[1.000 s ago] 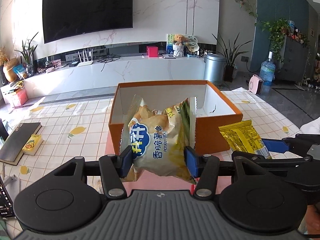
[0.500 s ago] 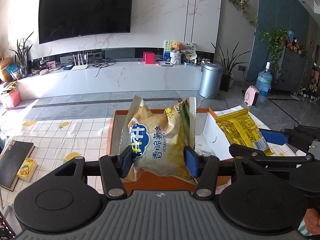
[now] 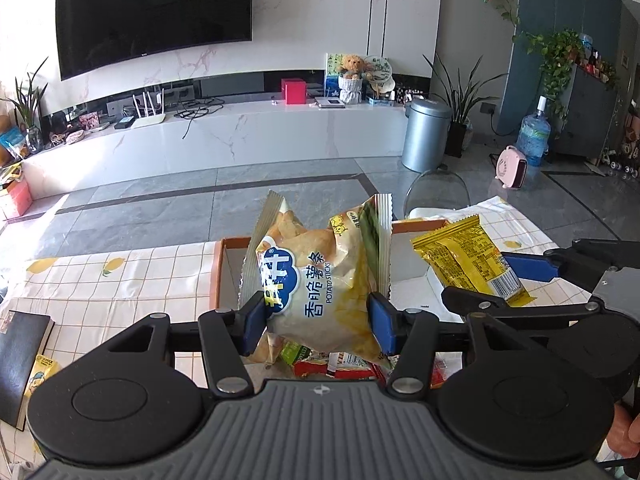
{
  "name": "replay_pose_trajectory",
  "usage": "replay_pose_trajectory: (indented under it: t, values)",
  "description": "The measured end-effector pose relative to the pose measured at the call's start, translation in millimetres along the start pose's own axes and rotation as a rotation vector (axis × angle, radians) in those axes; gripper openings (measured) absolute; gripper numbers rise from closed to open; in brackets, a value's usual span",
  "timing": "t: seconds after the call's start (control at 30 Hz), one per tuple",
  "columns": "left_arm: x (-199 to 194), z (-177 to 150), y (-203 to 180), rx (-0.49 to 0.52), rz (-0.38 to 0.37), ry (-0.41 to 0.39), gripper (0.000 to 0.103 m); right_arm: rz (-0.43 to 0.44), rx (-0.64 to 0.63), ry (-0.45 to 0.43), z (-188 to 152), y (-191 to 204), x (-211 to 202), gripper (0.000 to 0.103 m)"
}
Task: Organize snacks
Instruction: 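Lower both snacks into the box and open both tools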
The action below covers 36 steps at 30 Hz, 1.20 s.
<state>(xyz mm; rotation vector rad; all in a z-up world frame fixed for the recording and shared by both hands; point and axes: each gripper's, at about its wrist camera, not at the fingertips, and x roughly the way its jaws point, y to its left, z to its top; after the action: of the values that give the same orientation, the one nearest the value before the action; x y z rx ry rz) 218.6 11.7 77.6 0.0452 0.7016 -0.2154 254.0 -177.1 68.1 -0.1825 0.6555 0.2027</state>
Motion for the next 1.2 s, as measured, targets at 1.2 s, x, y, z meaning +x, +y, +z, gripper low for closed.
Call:
replay_pose_trajectory:
  t: [1.2]
  values:
    - [110,0,6,0.082,0.027,0.263,0.064,0.036,-0.148,0.318,-11,7,141,0.052]
